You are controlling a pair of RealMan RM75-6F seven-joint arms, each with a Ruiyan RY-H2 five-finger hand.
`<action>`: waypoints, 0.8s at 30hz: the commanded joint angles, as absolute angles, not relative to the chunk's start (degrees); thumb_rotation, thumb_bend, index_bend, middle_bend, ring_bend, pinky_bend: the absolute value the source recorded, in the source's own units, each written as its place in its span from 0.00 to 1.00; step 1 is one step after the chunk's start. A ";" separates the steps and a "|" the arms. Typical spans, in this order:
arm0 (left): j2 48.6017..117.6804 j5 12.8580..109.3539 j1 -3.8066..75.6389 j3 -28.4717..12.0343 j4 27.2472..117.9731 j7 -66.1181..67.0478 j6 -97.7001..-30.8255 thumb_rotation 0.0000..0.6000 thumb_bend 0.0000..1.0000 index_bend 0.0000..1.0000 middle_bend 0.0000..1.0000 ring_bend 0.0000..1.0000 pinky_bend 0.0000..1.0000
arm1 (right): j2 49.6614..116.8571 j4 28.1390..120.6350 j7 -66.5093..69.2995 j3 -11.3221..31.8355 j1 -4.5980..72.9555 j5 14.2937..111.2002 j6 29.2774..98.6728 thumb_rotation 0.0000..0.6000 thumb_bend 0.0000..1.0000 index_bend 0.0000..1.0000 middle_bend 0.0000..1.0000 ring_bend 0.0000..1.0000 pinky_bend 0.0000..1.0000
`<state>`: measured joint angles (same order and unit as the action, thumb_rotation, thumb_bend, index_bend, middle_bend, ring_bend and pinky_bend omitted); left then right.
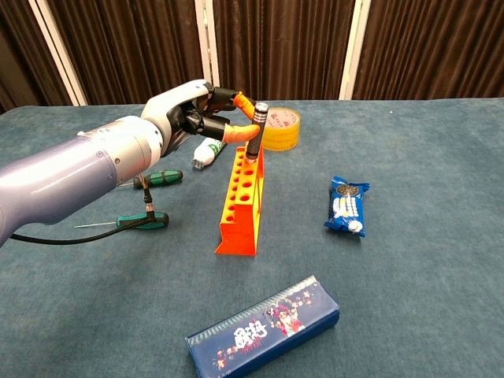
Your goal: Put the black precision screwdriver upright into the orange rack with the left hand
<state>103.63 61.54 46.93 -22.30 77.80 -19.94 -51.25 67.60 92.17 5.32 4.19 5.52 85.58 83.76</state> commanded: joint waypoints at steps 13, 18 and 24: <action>102.98 61.38 45.83 -21.39 78.83 -18.53 -51.91 1.00 0.42 0.64 0.11 0.00 0.05 | 67.45 92.48 5.65 4.27 5.45 85.34 83.73 1.00 0.08 0.00 0.00 0.00 0.00; 102.56 61.15 45.07 -21.05 79.41 -17.77 -52.61 1.00 0.33 0.60 0.10 0.00 0.04 | 67.55 92.25 5.43 4.34 5.50 85.32 83.72 1.00 0.08 0.00 0.00 0.00 0.00; 101.48 61.26 44.71 -21.05 80.34 -17.07 -52.67 1.00 0.17 0.37 0.02 0.00 0.00 | 67.43 92.51 5.33 4.25 5.42 85.55 83.91 1.00 0.08 0.00 0.00 0.00 0.00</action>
<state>101.59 61.19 44.73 -21.03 80.22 -17.16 -52.70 67.43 92.51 5.33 4.25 5.42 85.55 83.91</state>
